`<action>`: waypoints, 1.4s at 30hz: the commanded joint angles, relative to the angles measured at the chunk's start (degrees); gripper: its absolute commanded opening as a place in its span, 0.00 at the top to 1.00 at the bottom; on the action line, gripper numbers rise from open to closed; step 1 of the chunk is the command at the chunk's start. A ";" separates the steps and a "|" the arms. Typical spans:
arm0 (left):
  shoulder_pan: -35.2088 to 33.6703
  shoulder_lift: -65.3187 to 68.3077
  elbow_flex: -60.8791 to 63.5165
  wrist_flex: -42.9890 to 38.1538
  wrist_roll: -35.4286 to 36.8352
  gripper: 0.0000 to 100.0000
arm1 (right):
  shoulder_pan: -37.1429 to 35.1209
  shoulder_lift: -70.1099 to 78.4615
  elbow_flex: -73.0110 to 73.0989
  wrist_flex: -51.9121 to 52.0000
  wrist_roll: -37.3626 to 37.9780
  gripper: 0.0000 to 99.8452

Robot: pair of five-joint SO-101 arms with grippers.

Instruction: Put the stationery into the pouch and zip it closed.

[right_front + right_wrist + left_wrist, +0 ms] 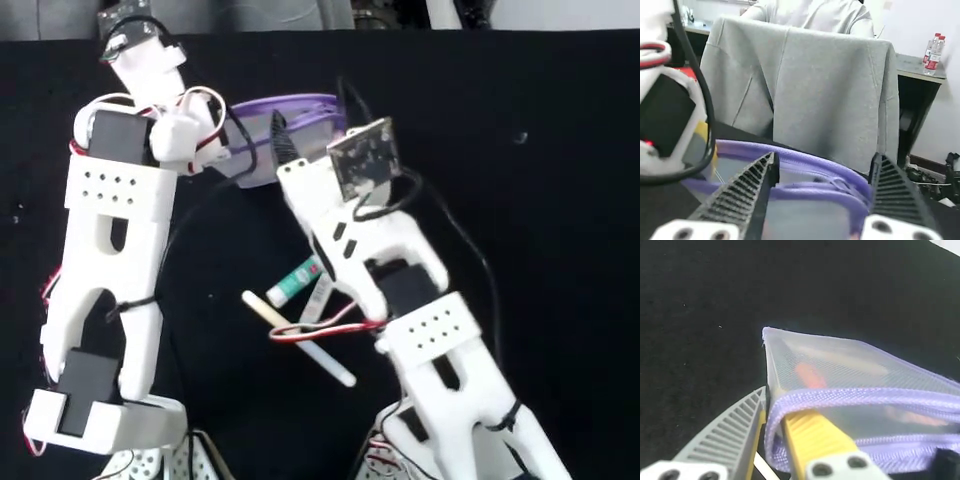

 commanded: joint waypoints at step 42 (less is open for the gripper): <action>-41.89 13.10 -11.47 -6.15 -2.73 0.97 | -14.33 22.46 -1.71 30.07 6.68 0.71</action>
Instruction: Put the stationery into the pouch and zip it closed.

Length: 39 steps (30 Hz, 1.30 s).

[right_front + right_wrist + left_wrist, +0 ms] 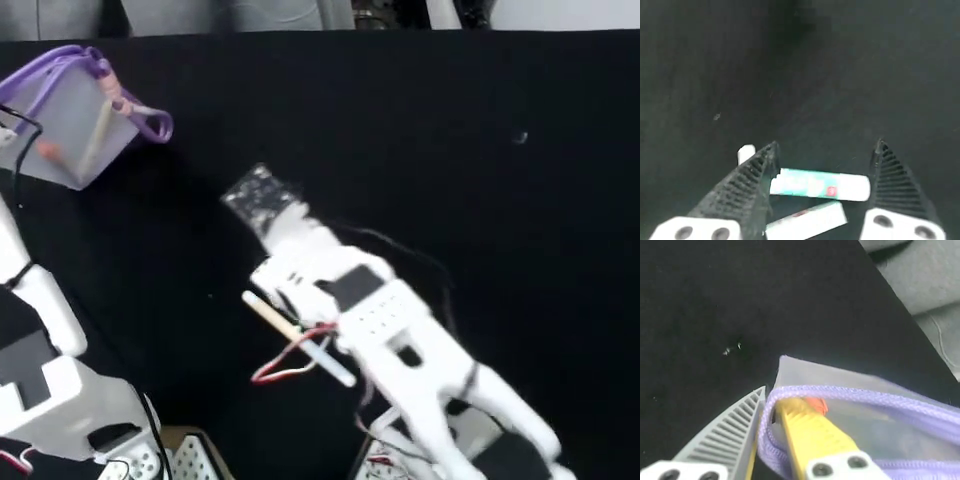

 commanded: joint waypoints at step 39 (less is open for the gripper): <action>-1.45 8.09 -10.77 4.13 -0.88 0.97 | -11.96 30.64 -22.46 15.65 3.08 0.71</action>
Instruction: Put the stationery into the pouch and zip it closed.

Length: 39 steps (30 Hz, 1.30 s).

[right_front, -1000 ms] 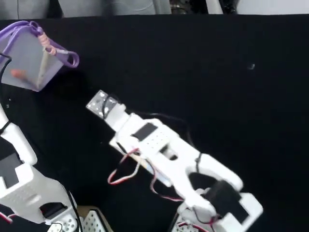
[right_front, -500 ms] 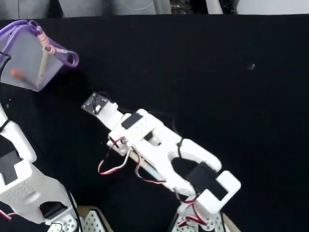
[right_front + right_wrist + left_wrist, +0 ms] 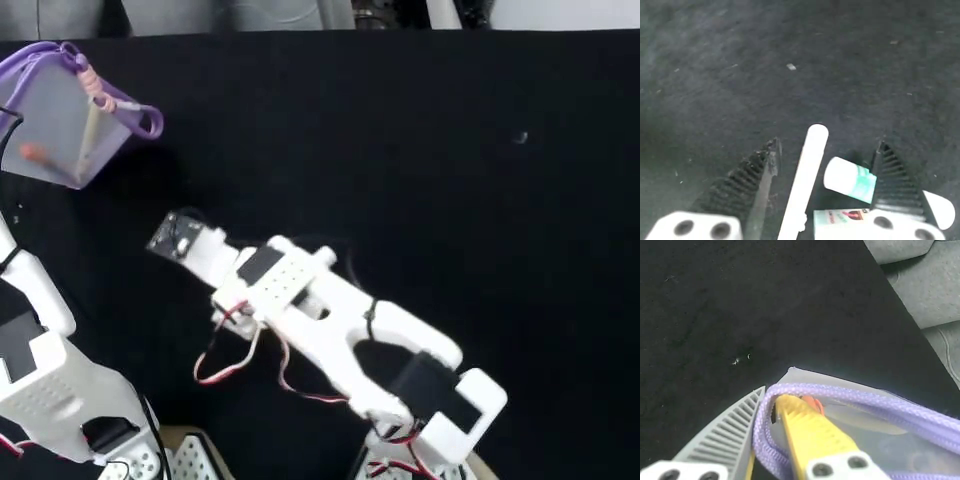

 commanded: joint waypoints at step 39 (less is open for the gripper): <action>29.32 0.35 -15.25 16.18 -3.16 0.97 | 30.95 -28.97 -25.19 13.27 0.70 0.99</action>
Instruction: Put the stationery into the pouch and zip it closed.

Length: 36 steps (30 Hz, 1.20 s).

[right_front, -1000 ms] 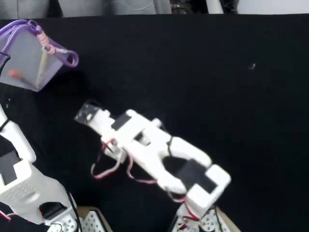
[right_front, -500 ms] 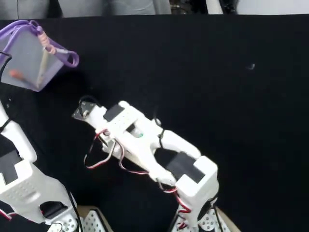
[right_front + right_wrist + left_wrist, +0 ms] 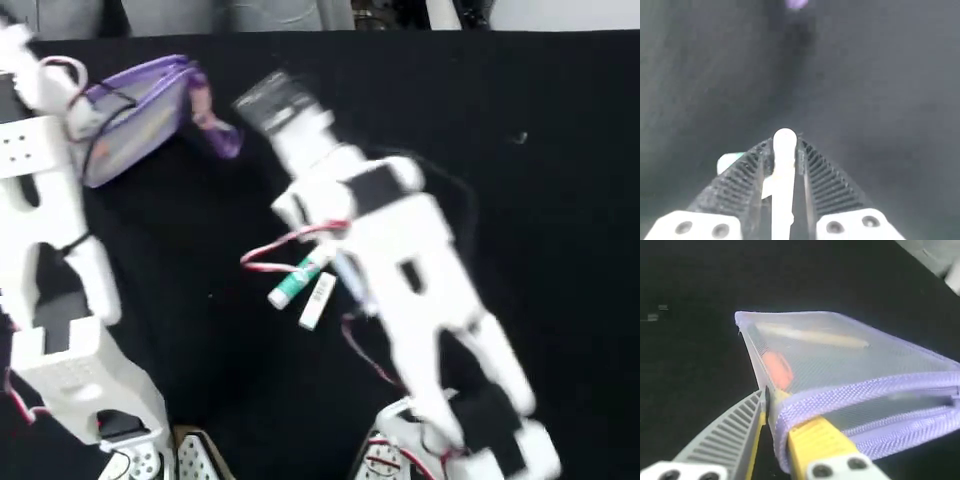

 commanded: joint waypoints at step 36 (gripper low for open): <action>30.20 -5.10 3.56 0.09 -0.35 0.97 | 12.40 -34.95 13.76 -51.78 -23.38 0.99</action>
